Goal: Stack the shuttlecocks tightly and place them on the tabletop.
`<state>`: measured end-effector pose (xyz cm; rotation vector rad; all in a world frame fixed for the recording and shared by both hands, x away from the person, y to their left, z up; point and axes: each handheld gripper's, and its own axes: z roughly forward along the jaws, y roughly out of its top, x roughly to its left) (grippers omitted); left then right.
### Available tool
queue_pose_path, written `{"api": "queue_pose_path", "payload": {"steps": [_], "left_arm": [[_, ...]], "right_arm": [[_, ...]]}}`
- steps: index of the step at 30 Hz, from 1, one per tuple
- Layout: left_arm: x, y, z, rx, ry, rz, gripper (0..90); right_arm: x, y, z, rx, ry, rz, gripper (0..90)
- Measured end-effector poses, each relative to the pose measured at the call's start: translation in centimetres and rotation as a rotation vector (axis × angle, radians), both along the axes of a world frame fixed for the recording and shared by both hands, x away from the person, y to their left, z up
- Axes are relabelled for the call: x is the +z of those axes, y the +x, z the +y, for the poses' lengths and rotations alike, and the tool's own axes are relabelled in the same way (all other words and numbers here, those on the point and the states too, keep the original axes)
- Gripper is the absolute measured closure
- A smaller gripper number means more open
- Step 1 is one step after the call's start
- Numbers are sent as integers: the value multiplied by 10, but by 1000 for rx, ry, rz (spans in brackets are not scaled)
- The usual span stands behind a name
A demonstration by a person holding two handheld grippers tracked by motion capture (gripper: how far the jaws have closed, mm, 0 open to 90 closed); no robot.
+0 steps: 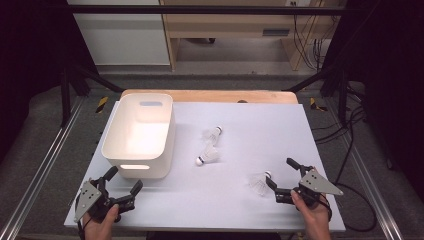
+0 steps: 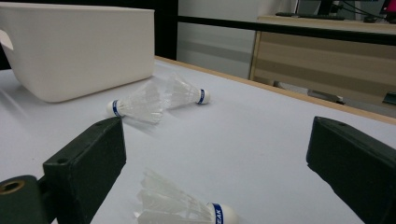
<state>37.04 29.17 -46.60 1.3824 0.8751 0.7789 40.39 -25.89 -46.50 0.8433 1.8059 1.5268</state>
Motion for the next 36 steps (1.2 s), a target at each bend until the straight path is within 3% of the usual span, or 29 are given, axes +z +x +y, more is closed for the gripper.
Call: {"api": "queue_pose_path", "payload": {"steps": [3, 4, 5, 8, 17, 23, 27, 28, 29, 30, 32, 36], "left_arm": [[0, 0, 0, 8, 7, 0, 16], [-1, 0, 1, 11, 7, 7, 16], [-2, 1, 2, 15, 7, 39, 19], [-2, 0, 4, 17, 6, 55, 22], [2, -10, -6, -15, 44, 49, 21], [6, -15, -26, -43, 77, 54, 22], [4, -15, -42, -63, 125, 95, 21], [5, -17, -51, -97, 165, 128, 21], [5, -17, -51, -97, 165, 128, 22], [5, -18, -61, -123, 192, 141, 22], [6, -19, -65, -138, 191, 145, 22], [11, -20, -87, -195, 202, 135, 22]], "right_arm": [[-2, -1, -1, -1, 28, 5, 53], [-2, -1, -1, -1, 28, 5, 53], [-2, -1, -2, -5, 43, 2, 57], [1, -1, -2, -4, 47, -4, 56], [3, -4, -3, -22, 61, -18, 52], [0, -4, -5, -31, 65, -3, 51], [3, 0, -2, -33, 61, -8, 42], [3, 0, -2, -35, 52, -4, 39], [3, 0, -2, -35, 52, -4, 39], [4, -2, 0, -44, 16, -5, 38], [4, -3, 1, -48, -8, -7, 36], [3, -4, -1, -70, -9, 4, 33]]}}
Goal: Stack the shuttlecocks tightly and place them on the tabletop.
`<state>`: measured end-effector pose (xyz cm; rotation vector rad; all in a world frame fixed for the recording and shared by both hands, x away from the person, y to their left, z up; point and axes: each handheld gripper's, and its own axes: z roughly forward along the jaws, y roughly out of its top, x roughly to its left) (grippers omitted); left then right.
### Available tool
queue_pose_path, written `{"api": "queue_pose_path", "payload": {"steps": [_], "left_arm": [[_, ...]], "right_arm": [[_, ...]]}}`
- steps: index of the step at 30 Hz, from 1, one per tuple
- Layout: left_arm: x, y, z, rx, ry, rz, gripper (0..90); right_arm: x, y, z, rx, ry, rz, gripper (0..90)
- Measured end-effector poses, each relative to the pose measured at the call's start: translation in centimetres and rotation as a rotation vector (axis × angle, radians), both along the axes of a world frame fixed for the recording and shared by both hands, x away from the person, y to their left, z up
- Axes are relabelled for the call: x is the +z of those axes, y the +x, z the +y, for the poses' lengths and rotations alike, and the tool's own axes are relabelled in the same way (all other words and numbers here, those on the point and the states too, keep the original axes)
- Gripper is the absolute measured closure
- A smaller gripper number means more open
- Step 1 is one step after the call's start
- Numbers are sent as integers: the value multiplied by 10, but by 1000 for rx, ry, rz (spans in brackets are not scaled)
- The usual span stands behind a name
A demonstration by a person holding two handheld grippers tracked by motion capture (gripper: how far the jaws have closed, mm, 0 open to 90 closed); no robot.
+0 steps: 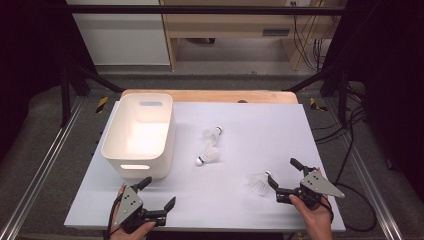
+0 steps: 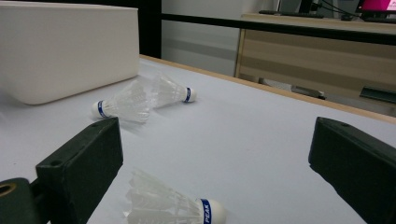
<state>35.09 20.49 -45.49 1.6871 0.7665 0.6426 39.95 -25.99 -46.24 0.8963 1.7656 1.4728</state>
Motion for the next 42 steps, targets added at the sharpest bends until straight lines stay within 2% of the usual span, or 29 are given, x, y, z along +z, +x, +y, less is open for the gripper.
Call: {"api": "queue_pose_path", "payload": {"steps": [3, 6, 10, 16, 18, 19, 22, 23, 25, 26, 27, 28, 29, 30, 31, 32, 33, 35, 37, 38, 42], "left_arm": [[2, 0, -8, -11, 13, 5, 23], [7, 1, -27, -48, 52, 14, 32], [10, 6, -41, -72, 63, 29, 32], [13, 21, -69, -114, 96, 38, 33], [13, 29, -78, -112, 124, 44, 33], [13, 29, -78, -112, 124, 44, 34], [14, 51, -96, -91, 155, 55, 39], [14, 51, -96, -91, 155, 55, 39], [14, 64, -104, -96, 172, 67, 40], [13, 76, -112, -79, 180, 85, 40], [13, 83, -116, -77, 185, 92, 43], [13, 83, -116, -77, 185, 92, 43], [13, 89, -119, -71, 193, 94, 43], [11, 103, -126, -64, 230, 90, 47], [11, 103, -126, -64, 230, 90, 54], [9, 110, -128, -60, 254, 96, 54], [5, 125, -131, -62, 236, 124, 69], [4, 130, -132, -52, 232, 126, 82], [3, 136, -136, -43, 253, 118, 82], [1, 141, -138, -36, 271, 129, 82], [-4, 151, -139, -11, 288, 160, 81]], "right_arm": [[1, -1, -2, -6, 5, -2, 33], [2, -2, -5, -15, 20, -7, 31], [2, -2, -6, -16, 27, -5, 28], [4, -2, -6, -16, 33, -5, 28], [4, -2, -5, -11, 29, -6, 28], [4, -2, -5, -11, 29, -6, 28], [3, -2, -6, -12, 27, -6, 28], [3, -2, -6, -11, 35, -2, 27], [2, -2, -6, -13, 34, 1, 27], [1, -3, -7, -11, 40, 5, 27], [1, -3, -8, -9, 38, 4, 27], [1, -3, -8, -9, 38, 4, 27], [1, -4, -8, -10, 39, 1, 27], [3, -5, -8, -4, 46, -5, 27], [3, -5, -8, -4, 46, -5, 27], [3, -5, -8, -1, 44, -7, 27], [3, -4, -7, 7, 44, 0, 27], [3, -4, -7, 11, 36, 0, 27], [2, -2, -5, 18, 33, 3, 27], [2, -2, -4, 19, 30, -1, 28], [2, -2, -1, 29, 26, 7, 29]]}}
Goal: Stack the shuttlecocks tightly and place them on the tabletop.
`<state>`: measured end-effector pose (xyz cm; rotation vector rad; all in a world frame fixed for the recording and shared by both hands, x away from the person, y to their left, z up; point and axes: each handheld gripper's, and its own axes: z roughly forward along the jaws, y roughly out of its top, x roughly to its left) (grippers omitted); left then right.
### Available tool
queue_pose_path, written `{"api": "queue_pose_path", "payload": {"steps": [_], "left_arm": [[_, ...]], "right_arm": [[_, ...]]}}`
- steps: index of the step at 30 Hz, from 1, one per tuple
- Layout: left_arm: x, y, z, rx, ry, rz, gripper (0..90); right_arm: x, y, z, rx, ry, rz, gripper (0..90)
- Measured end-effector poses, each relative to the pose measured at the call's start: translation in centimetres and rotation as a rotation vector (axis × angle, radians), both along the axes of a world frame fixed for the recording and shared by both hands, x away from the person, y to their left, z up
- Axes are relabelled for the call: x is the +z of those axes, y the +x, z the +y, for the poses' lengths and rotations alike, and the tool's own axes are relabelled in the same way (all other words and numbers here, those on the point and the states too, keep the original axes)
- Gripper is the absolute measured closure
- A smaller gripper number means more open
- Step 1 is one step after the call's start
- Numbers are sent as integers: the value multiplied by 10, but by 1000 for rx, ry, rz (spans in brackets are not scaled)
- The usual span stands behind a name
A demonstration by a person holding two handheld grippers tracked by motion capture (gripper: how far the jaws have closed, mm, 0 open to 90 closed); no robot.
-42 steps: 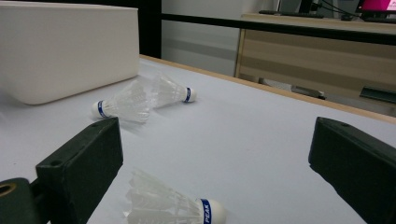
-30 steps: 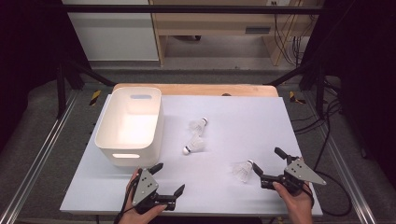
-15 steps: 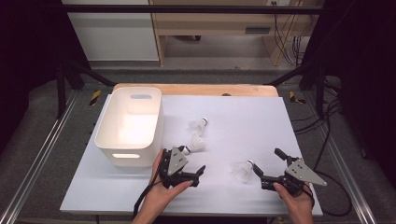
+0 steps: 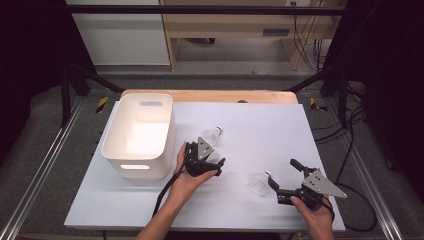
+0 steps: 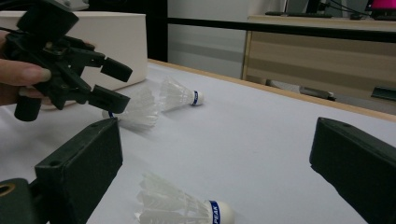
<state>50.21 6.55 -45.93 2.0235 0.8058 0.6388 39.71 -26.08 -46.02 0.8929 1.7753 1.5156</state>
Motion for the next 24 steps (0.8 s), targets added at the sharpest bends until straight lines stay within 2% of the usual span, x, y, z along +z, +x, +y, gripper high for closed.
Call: {"api": "queue_pose_path", "payload": {"steps": [2, 7, 9, 12, 17, 18, 20, 24], "left_arm": [[-3, 4, 0, 5, -5, 18, 87], [-8, 8, 0, 9, 24, 25, 107], [-9, 10, 0, 7, 22, 34, 132], [-13, 11, 1, -5, 53, 55, 137], [-15, 13, 1, 16, 56, 61, 151], [-16, 15, 2, 19, 46, 74, 153], [-17, 16, 2, 17, 31, 85, 162], [-18, 17, 2, 4, 26, 102, 170]], "right_arm": [[0, 0, 1, 8, -8, -4, 29], [-1, -1, 1, 4, -8, -1, 30], [-2, -1, -1, -3, -6, 3, 30], [-1, -2, -4, -6, 8, -3, 31], [0, -1, -5, -11, 8, -2, 32], [0, -1, -5, -11, 8, 0, 32], [0, -1, -4, -6, 8, 3, 32], [0, -1, -3, -1, 3, -2, 32]]}}
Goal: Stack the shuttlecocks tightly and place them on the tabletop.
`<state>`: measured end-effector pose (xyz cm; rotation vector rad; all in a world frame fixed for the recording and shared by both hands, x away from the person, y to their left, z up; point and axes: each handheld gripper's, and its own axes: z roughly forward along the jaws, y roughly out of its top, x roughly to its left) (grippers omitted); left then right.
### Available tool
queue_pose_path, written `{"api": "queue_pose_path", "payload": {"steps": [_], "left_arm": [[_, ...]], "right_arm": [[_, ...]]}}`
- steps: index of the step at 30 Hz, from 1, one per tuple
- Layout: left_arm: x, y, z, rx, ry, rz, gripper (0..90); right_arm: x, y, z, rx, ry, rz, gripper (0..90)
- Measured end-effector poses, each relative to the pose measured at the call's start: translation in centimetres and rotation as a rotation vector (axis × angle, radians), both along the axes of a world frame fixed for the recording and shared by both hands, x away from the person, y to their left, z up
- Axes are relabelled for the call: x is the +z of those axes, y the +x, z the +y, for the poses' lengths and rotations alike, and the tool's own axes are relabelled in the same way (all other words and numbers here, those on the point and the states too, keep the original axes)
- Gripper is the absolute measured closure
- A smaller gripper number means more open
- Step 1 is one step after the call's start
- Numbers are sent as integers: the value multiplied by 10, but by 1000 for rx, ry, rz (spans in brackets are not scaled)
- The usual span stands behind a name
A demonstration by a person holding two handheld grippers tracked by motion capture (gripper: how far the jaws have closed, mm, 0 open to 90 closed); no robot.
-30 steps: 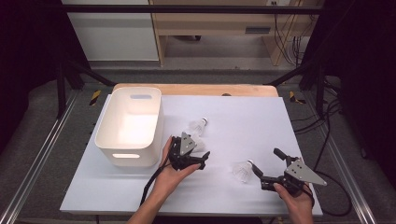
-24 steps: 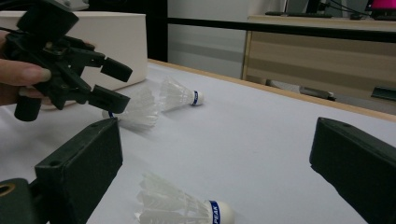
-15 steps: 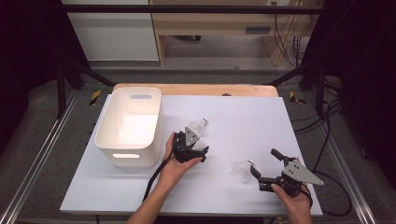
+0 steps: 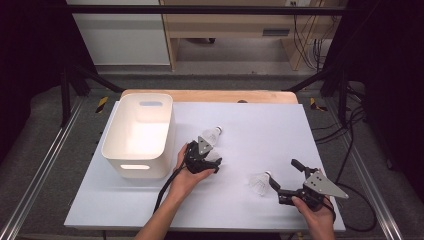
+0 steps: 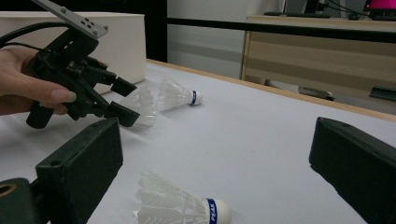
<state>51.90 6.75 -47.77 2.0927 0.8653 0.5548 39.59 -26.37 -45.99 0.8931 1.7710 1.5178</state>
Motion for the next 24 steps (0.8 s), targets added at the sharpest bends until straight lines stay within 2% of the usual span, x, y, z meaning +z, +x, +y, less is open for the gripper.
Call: {"api": "queue_pose_path", "payload": {"steps": [7, 12, 15, 19, 22, 24], "left_arm": [[-2, 3, 1, 17, 19, 6, 218], [-3, 3, 1, 13, 5, 22, 248], [-3, 2, 1, 9, 17, 25, 253], [-3, 3, 2, 15, 11, 33, 257], [-3, 3, 3, 14, 1, 49, 292], [-3, 4, 3, 18, -39, 66, 316]], "right_arm": [[0, 0, -1, -5, 0, 5, 33], [0, 0, -1, -3, 0, 5, 33], [-1, 1, 0, 3, -5, 3, 33], [-1, 1, 1, 3, -10, 6, 33], [-1, 1, 1, 3, -8, 9, 33], [-1, 1, 0, 3, -7, 10, 35]]}}
